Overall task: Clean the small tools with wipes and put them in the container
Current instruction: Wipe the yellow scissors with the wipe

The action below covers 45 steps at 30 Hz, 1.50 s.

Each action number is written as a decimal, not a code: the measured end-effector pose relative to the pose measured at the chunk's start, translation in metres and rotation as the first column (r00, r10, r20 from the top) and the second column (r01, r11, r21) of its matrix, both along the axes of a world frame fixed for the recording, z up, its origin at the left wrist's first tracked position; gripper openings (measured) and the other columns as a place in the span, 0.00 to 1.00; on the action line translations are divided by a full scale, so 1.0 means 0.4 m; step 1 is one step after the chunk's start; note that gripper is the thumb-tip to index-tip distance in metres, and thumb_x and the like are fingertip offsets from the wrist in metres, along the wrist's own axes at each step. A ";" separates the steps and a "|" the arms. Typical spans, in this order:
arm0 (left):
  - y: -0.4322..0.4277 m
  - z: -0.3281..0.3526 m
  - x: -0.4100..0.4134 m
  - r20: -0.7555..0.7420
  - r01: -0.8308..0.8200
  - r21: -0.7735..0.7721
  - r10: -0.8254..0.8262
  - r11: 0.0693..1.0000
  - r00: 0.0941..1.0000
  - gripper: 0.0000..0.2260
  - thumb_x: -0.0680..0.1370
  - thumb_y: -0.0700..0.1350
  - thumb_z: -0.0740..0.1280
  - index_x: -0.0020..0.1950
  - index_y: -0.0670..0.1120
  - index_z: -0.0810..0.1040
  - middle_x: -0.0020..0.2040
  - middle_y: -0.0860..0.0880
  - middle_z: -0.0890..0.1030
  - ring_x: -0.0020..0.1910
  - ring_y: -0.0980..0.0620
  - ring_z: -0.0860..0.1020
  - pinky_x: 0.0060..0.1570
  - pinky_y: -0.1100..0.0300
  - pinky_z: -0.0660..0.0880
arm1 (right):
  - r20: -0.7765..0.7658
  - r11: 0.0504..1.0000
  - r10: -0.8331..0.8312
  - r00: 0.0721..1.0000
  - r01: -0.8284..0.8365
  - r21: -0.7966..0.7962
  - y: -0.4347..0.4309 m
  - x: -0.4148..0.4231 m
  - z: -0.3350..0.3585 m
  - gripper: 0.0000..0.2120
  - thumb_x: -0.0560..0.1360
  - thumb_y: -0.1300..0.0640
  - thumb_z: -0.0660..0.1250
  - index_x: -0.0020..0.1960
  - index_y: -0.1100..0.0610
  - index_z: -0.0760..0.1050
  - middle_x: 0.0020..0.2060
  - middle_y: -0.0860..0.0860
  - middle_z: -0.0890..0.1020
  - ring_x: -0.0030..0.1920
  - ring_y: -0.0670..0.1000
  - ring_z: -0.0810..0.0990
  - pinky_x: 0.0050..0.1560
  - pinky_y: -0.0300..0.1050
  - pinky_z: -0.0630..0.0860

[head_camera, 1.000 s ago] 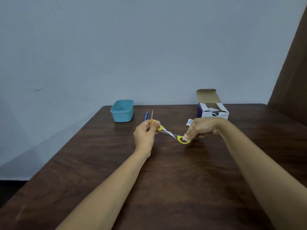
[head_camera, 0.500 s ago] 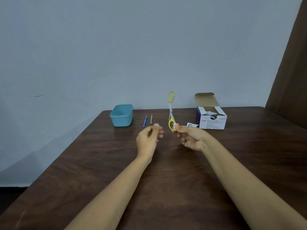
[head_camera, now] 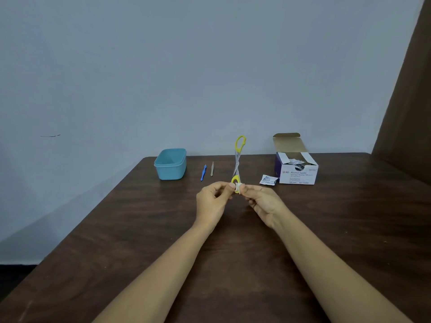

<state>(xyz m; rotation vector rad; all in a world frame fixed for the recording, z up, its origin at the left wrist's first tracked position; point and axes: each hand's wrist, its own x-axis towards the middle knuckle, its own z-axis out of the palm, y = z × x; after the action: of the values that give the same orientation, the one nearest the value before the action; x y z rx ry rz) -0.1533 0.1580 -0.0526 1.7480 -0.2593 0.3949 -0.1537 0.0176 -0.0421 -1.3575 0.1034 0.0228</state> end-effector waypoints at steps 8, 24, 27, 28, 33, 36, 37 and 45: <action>0.001 -0.005 0.006 0.075 -0.087 0.129 0.077 0.988 0.994 0.07 0.78 0.49 0.68 0.44 0.49 0.84 0.36 0.51 0.83 0.38 0.53 0.80 0.40 0.61 0.75 | 0.138 0.990 -0.127 0.982 0.134 -0.045 0.029 -0.030 -0.007 0.05 0.72 0.57 0.73 0.45 0.57 0.84 0.41 0.49 0.85 0.41 0.40 0.79 0.45 0.36 0.70; -0.014 -0.003 -0.007 0.125 0.025 0.465 -0.093 0.885 0.988 0.09 0.80 0.48 0.63 0.44 0.48 0.81 0.35 0.52 0.79 0.36 0.56 0.76 0.36 0.60 0.72 | 0.042 0.945 -0.286 0.957 0.274 0.178 0.022 -0.017 -0.004 0.07 0.71 0.57 0.74 0.46 0.60 0.82 0.35 0.48 0.82 0.33 0.42 0.73 0.40 0.38 0.69; -0.013 -0.002 -0.008 0.149 -0.023 0.450 -0.050 0.893 0.988 0.10 0.80 0.47 0.63 0.42 0.47 0.80 0.33 0.53 0.78 0.35 0.55 0.76 0.35 0.58 0.72 | 0.027 0.967 -0.222 0.975 0.217 0.137 0.018 -0.015 -0.002 0.08 0.71 0.56 0.74 0.47 0.59 0.82 0.34 0.46 0.82 0.34 0.43 0.71 0.40 0.38 0.68; -0.012 -0.003 -0.008 0.162 -0.046 0.443 -0.030 0.895 0.986 0.10 0.80 0.46 0.63 0.41 0.47 0.80 0.32 0.52 0.78 0.34 0.54 0.75 0.35 0.57 0.71 | 0.019 0.974 -0.194 0.981 0.190 0.126 0.015 -0.014 0.000 0.06 0.70 0.56 0.75 0.45 0.57 0.82 0.33 0.45 0.82 0.33 0.43 0.70 0.39 0.38 0.67; -0.014 -0.004 -0.012 0.212 -0.097 0.474 -0.006 0.875 0.977 0.11 0.79 0.44 0.63 0.39 0.46 0.79 0.31 0.52 0.77 0.33 0.53 0.75 0.32 0.61 0.68 | 0.013 0.980 -0.171 0.985 0.169 0.106 0.008 -0.012 -0.004 0.06 0.69 0.57 0.76 0.42 0.57 0.82 0.33 0.48 0.81 0.33 0.45 0.67 0.36 0.38 0.66; -0.016 0.000 -0.014 0.228 -0.077 0.537 -0.056 0.840 0.972 0.10 0.79 0.44 0.63 0.40 0.44 0.79 0.33 0.51 0.77 0.34 0.54 0.75 0.34 0.60 0.70 | 0.045 0.952 -0.271 0.962 0.260 0.161 0.018 -0.014 -0.011 0.03 0.70 0.57 0.75 0.41 0.56 0.82 0.29 0.46 0.79 0.32 0.44 0.68 0.36 0.38 0.66; -0.019 0.001 -0.016 0.233 -0.073 0.556 -0.071 0.828 0.970 0.10 0.79 0.44 0.63 0.40 0.44 0.79 0.33 0.51 0.77 0.34 0.54 0.75 0.34 0.60 0.70 | 0.046 0.939 -0.298 0.954 0.284 0.193 0.020 -0.015 -0.011 0.03 0.71 0.57 0.74 0.41 0.56 0.82 0.27 0.45 0.78 0.31 0.44 0.68 0.36 0.38 0.67; -0.034 0.005 -0.028 0.251 -0.076 0.612 -0.102 0.787 0.963 0.11 0.79 0.44 0.62 0.39 0.43 0.78 0.33 0.51 0.77 0.33 0.54 0.73 0.33 0.61 0.67 | -0.023 0.844 -0.418 0.908 0.397 0.361 0.020 -0.005 -0.013 0.09 0.70 0.56 0.75 0.47 0.60 0.81 0.30 0.46 0.76 0.32 0.44 0.69 0.34 0.36 0.67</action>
<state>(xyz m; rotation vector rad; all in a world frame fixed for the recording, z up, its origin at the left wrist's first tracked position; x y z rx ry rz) -0.1644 0.1445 -0.0505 2.3376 -0.6609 0.5879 -0.1556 0.0258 -0.0472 -0.9454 0.3251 -0.3438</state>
